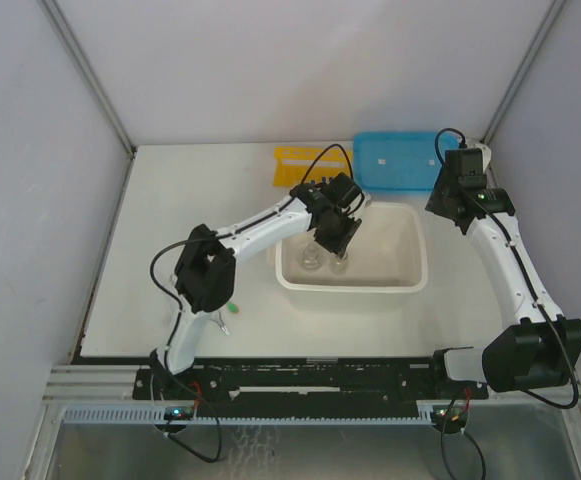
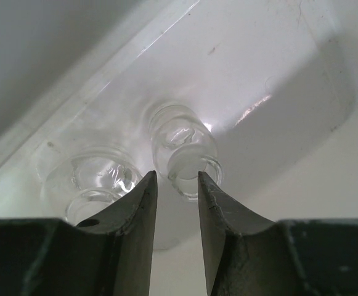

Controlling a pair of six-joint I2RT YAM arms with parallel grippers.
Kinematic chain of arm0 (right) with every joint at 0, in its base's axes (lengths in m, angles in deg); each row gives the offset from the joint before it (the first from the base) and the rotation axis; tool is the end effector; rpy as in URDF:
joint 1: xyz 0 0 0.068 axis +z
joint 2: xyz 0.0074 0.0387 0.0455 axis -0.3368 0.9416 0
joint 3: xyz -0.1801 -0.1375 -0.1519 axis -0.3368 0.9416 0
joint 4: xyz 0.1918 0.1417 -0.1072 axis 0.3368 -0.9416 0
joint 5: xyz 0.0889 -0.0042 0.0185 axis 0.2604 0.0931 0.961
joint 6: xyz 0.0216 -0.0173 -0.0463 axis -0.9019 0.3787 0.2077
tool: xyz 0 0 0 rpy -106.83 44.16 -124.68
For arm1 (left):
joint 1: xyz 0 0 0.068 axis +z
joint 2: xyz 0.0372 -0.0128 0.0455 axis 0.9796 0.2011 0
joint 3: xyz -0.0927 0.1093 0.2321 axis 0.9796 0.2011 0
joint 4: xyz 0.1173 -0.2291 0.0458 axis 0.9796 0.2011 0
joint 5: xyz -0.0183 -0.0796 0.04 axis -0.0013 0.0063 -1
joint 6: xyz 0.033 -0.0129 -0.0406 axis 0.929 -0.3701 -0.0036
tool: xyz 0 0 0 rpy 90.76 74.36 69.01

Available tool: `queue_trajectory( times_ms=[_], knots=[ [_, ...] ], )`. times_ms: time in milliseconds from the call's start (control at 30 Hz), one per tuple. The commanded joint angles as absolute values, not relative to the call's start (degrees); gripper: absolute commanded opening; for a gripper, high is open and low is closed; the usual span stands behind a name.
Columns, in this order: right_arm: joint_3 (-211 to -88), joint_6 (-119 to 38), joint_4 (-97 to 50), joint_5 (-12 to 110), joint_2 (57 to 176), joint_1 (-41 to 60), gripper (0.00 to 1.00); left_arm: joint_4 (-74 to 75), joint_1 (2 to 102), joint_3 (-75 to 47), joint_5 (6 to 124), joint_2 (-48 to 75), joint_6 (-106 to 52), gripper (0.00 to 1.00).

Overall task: Organize the chemistry lab equipment
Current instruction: Place the chemistry item in the storage box.

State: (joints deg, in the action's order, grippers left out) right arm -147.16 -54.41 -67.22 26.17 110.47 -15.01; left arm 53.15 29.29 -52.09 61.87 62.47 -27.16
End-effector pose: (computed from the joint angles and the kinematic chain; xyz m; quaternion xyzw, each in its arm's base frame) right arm 0.2747 0.0131 0.3407 0.1758 0.9054 -0.0394 0.3845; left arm 0.3040 -0.3560 0.2343 0.3207 0.9189 -0.1524 0.1720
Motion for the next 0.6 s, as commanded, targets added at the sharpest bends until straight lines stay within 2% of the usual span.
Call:
queue_trajectory(
  times_ms=[0,300,567],
  knots=[
    [-147.62,-54.83,-66.54,25.07,110.42,-14.26,0.36,51.36,29.62,-51.06,60.13,55.97,-27.34,0.37],
    [-147.60,-54.45,-66.02,24.98,110.32,-12.78,0.36,50.42,29.62,-51.13,57.89,48.48,-28.07,0.38],
    [-147.67,-51.22,-63.15,22.80,105.98,-6.68,0.37,52.94,31.82,-46.95,48.97,35.72,-32.34,0.39]
  ],
)
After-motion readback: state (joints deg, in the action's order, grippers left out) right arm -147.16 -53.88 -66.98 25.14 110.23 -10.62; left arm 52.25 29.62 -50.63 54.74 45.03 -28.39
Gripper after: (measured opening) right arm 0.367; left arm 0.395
